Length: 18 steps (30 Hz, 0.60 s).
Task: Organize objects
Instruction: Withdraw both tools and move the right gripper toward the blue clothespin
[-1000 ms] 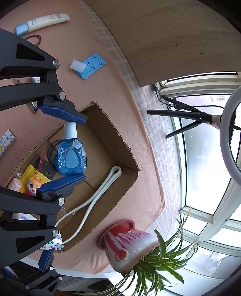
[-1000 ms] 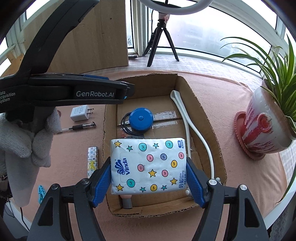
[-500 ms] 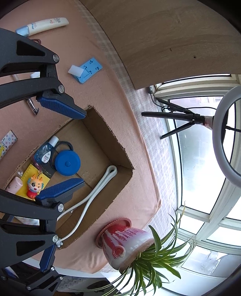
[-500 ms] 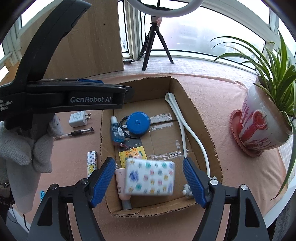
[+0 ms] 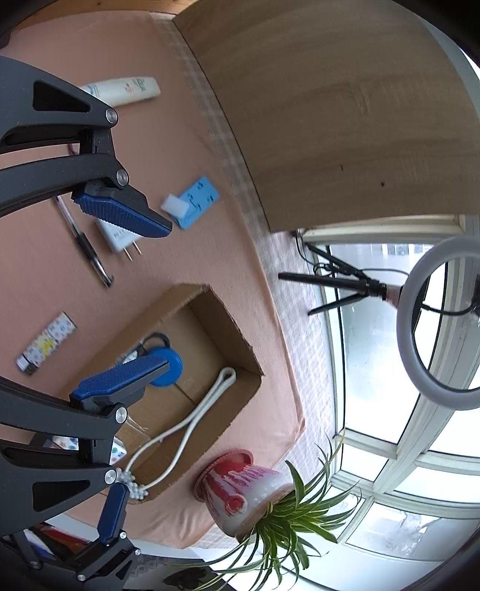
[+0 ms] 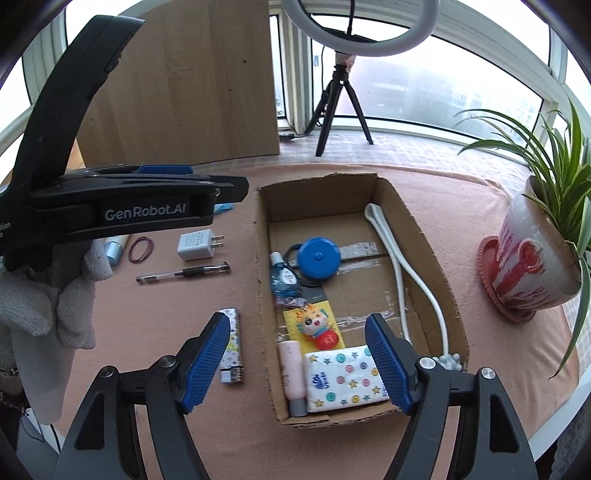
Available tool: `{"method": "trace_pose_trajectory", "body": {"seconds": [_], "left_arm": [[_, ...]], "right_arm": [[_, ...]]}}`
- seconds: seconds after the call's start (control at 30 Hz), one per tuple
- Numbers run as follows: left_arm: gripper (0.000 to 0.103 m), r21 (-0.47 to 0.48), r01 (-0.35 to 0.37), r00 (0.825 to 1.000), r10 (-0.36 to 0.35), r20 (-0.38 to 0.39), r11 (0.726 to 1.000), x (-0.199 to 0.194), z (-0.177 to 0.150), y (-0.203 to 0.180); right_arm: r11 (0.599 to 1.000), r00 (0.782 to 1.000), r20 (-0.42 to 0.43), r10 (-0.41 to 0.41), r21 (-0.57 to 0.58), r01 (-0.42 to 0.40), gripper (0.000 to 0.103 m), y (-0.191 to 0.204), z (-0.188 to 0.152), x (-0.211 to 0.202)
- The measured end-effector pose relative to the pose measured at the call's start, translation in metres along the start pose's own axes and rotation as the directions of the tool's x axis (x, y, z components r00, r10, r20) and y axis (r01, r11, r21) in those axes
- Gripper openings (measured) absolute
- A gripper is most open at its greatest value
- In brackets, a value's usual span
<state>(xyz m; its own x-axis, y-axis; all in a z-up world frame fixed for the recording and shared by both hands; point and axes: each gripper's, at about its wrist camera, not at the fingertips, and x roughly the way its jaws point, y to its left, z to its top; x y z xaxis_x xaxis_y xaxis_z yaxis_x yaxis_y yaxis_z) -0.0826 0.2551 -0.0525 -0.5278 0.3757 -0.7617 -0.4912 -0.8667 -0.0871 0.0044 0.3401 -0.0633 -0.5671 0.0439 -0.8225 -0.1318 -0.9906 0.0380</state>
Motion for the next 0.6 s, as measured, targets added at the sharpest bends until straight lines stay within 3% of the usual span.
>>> {"method": "trace_pose_trajectory", "body": {"seconds": [0.3,0.47,0.6], "left_arm": [[0.070,-0.089,-0.059,0.998,0.058,-0.019,0.994,-0.033,-0.038,0.065],[0.070,-0.136,-0.113,0.993,0.106,-0.059,0.984,-0.048,-0.078,0.106],[0.070,-0.163,-0.118,0.989,0.102,-0.105,0.980,-0.053,-0.115,0.125]], "right_arm": [[0.998,0.998,0.000,0.061,-0.020,-0.061,0.072,0.033,0.001,-0.002],[0.995,0.995,-0.023,0.100,-0.020,-0.101,0.072,0.048,-0.004,0.004],[0.991,0.990,-0.057,0.131,-0.014,-0.132,0.072,0.060,-0.011,0.012]]}}
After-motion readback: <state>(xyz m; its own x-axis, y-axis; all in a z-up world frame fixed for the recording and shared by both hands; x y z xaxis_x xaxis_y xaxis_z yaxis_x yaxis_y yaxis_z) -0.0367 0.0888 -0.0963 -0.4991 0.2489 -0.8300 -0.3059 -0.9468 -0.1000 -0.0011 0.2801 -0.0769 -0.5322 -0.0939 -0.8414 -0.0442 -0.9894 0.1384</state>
